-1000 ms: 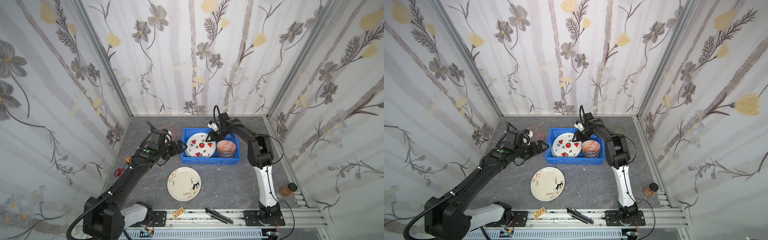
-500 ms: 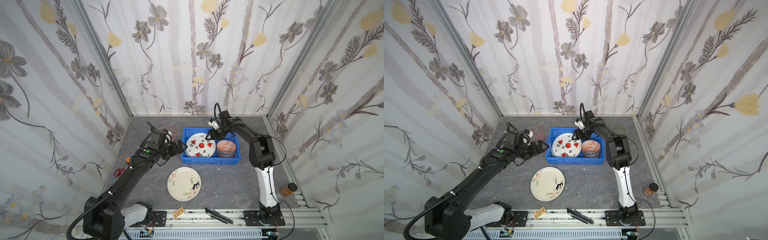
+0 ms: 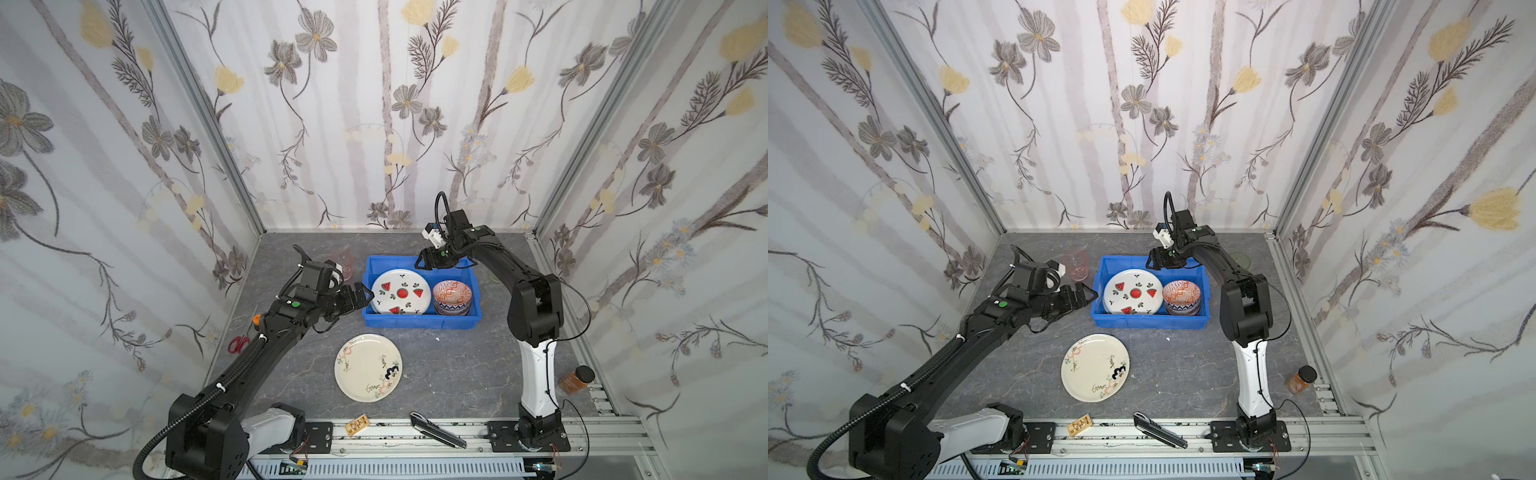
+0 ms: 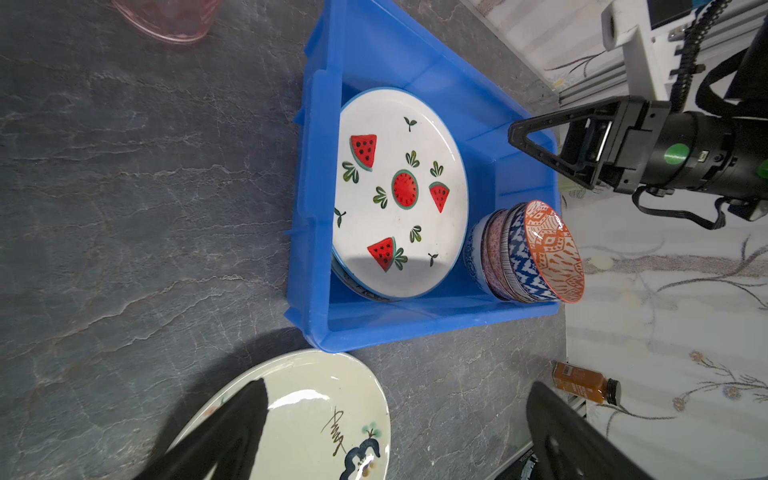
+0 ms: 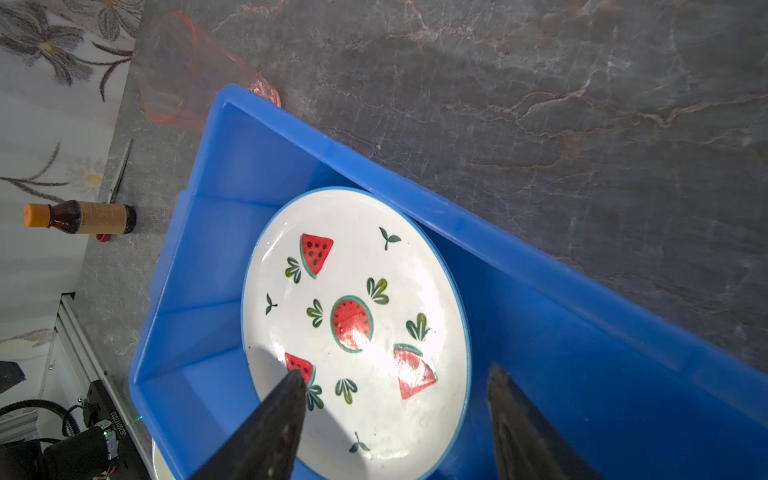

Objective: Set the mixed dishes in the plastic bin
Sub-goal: 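Withdraw the right gripper toward the cream plate while the left lowers to it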

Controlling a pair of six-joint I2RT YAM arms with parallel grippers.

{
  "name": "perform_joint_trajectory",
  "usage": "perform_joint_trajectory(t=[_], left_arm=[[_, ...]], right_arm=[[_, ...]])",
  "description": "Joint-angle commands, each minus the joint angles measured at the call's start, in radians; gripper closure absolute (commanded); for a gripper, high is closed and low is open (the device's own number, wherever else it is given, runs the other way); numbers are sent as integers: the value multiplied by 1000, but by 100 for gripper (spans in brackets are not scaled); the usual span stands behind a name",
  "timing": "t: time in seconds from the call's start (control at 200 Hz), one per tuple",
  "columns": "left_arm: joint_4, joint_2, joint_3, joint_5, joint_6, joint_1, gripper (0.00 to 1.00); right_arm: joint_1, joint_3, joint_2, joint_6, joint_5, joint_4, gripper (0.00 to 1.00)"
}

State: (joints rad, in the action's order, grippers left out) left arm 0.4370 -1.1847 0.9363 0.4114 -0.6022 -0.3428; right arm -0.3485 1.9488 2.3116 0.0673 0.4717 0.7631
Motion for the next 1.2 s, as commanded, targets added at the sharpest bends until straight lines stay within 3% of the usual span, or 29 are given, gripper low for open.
perform_joint_trajectory(t=[0.0, 0.37, 0.655, 0.899, 1.199], left_arm=[[-11, 27, -12, -8, -8, 1, 0], [-9, 137, -107, -74, -92, 2, 0], [-4, 218, -188, -89, -174, 2, 0], [0, 283, -240, -74, -188, 1, 0], [1, 295, -259, -74, -188, 0, 0]], right_arm=[[-1, 7, -44, -18, -27, 7, 30], [-12, -96, -260, 27, -68, -7, 27], [-62, -447, -511, 151, -110, -184, 25], [-98, -724, -636, 266, -140, -363, 25], [-99, -886, -707, 332, -162, -479, 25]])
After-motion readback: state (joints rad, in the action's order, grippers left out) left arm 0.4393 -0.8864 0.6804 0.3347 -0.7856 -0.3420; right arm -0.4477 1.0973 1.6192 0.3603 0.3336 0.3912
